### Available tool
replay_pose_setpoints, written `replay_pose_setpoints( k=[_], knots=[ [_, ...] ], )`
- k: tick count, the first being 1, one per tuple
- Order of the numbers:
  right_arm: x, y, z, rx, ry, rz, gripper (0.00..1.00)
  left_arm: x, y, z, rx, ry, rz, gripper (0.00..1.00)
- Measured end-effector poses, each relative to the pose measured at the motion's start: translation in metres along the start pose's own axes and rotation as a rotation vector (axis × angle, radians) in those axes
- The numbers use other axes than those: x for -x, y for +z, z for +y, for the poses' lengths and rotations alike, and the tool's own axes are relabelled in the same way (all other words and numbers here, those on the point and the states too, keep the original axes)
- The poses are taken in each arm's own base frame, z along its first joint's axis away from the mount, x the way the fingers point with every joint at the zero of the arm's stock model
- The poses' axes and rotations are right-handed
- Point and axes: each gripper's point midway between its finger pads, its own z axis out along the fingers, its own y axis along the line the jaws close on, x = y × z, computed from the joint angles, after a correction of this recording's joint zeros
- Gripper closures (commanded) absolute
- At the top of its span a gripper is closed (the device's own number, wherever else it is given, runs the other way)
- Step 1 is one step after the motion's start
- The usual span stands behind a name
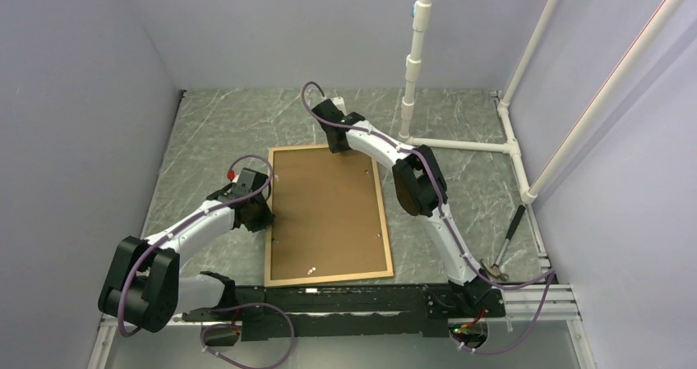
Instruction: Put the photo into the frame
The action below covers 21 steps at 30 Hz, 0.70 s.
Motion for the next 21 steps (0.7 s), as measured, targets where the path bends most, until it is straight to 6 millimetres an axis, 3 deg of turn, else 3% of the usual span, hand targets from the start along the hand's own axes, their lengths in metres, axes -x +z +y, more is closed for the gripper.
replay_pose_setpoints(
  k=[5, 10, 15, 21],
  knots=[
    [-0.001, -0.003, -0.013, 0.002, 0.016, 0.013, 0.39, 0.000, 0.000, 0.000, 0.000, 0.000, 0.000, 0.89],
    [-0.014, -0.016, -0.038, 0.022, 0.037, 0.069, 0.19, 0.000, 0.000, 0.000, -0.001, 0.002, 0.000, 0.88],
    [-0.023, -0.040, -0.070, 0.040, 0.082, 0.104, 0.08, 0.001, -0.002, -0.001, -0.009, 0.006, -0.005, 0.87],
    [-0.039, -0.059, -0.105, 0.036, 0.130, 0.127, 0.06, 0.001, -0.002, -0.002, -0.014, 0.019, -0.003, 0.87]
  ],
)
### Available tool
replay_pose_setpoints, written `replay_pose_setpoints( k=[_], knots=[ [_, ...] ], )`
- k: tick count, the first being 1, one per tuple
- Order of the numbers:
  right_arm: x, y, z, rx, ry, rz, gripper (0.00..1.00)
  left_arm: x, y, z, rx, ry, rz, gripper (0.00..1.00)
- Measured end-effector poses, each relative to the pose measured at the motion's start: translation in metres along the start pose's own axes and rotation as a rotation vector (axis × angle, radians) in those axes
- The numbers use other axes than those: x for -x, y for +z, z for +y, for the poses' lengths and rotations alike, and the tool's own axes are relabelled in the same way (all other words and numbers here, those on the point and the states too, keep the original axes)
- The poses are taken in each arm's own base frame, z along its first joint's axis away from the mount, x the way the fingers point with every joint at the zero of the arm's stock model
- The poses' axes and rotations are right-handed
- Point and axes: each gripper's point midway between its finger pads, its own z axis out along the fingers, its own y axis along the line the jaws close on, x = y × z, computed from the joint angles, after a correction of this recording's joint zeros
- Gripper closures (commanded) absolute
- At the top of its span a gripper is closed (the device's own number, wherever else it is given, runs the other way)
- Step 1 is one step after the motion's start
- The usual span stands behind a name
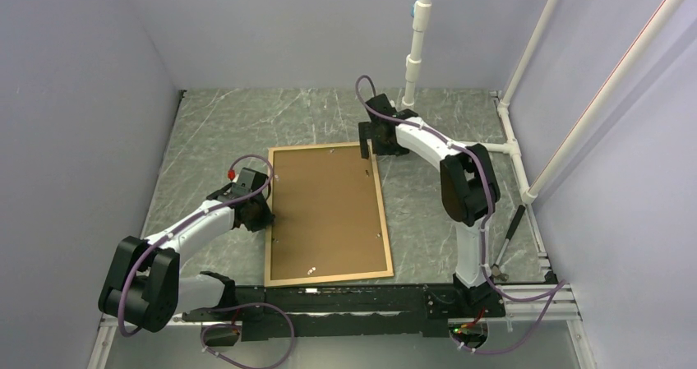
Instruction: Put the photo into the frame
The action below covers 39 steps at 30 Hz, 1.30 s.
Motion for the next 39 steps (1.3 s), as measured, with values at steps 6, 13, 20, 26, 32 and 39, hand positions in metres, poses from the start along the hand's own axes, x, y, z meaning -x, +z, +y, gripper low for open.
replay_pose_setpoints(
  k=[6, 13, 20, 26, 32, 39],
  knots=[
    [-0.047, 0.019, -0.004, 0.029, 0.002, 0.104, 0.09, -0.001, 0.000, 0.000, -0.001, 0.004, 0.004, 0.88],
    [-0.044, 0.021, 0.001, 0.067, 0.018, 0.087, 0.10, -0.002, 0.002, 0.000, 0.002, 0.010, 0.019, 0.89],
    [-0.043, 0.021, 0.005, 0.087, 0.030, 0.086, 0.08, -0.002, 0.002, 0.000, 0.003, 0.016, 0.025, 0.90],
    [-0.048, 0.012, 0.004, 0.102, 0.044, 0.072, 0.08, -0.002, 0.002, 0.000, 0.003, 0.021, 0.029, 0.90],
    [-0.052, 0.006, 0.011, 0.138, 0.035, 0.081, 0.07, -0.002, 0.002, 0.000, 0.002, 0.022, 0.030, 0.91],
    [-0.068, 0.010, 0.010, 0.140, 0.020, 0.117, 0.13, -0.002, 0.002, 0.000, 0.002, 0.022, 0.030, 0.91]
  ],
)
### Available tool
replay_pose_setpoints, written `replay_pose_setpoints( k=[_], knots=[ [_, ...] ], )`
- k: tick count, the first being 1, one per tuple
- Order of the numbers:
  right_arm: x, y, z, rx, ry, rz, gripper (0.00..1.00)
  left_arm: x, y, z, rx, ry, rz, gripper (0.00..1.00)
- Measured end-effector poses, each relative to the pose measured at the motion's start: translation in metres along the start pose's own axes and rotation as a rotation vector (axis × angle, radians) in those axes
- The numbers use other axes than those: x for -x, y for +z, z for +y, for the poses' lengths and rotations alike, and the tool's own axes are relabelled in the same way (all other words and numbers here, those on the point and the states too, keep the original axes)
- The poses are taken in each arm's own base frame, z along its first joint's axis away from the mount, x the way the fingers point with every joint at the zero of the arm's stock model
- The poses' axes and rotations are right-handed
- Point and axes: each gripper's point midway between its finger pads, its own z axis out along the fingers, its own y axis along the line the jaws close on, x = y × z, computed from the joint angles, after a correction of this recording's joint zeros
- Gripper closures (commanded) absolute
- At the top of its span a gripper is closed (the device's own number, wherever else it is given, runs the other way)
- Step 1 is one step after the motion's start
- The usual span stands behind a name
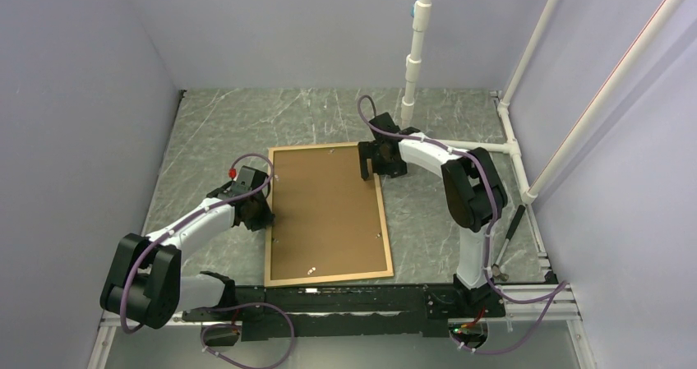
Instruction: Put the photo into the frame
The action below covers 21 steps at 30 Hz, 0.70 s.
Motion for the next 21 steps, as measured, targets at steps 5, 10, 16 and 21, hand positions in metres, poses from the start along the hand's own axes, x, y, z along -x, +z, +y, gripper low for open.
replay_pose_setpoints(
  k=[5, 10, 16, 21],
  knots=[
    [0.000, 0.002, 0.002, 0.007, 0.001, -0.001, 0.33, 0.000, 0.000, 0.000, -0.001, 0.000, 0.000, 0.92],
    [0.012, 0.008, 0.011, 0.028, 0.007, -0.006, 0.35, 0.000, 0.000, 0.000, -0.001, 0.001, 0.002, 0.93],
    [0.026, 0.015, 0.016, 0.038, 0.030, -0.020, 0.43, 0.000, 0.000, 0.000, -0.003, 0.007, 0.002, 0.94],
    [0.032, 0.017, 0.018, 0.040, 0.038, -0.022, 0.45, 0.000, 0.000, 0.000, -0.002, 0.007, 0.003, 0.94]
  ],
)
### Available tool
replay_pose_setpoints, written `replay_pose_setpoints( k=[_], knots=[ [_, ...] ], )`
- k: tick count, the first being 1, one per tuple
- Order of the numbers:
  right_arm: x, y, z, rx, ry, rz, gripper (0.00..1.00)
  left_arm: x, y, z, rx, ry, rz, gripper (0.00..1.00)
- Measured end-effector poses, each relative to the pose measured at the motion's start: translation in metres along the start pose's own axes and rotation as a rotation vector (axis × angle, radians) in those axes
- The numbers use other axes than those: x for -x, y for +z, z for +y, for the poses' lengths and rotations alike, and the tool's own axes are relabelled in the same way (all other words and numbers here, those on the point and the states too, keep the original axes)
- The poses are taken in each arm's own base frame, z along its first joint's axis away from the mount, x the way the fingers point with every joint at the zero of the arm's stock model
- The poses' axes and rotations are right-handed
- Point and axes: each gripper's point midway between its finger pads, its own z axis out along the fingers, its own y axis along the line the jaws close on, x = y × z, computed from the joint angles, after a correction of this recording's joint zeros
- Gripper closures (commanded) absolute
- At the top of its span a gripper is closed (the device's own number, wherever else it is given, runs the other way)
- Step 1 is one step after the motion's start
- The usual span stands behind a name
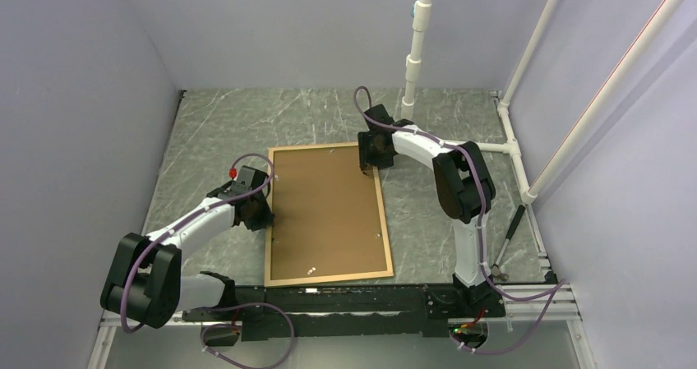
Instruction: Put the photo into the frame
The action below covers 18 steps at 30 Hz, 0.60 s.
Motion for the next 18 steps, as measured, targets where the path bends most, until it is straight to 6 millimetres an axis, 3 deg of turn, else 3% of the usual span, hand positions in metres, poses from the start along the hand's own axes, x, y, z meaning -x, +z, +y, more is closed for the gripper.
replay_pose_setpoints(
  k=[6, 18],
  knots=[
    [-0.001, 0.001, -0.003, 0.005, 0.001, -0.002, 0.24, 0.000, 0.000, 0.000, 0.000, 0.001, 0.002, 0.94],
    [-0.015, -0.008, -0.010, 0.021, -0.021, -0.013, 0.29, 0.001, 0.001, -0.002, -0.005, 0.003, 0.005, 0.94]
  ],
)
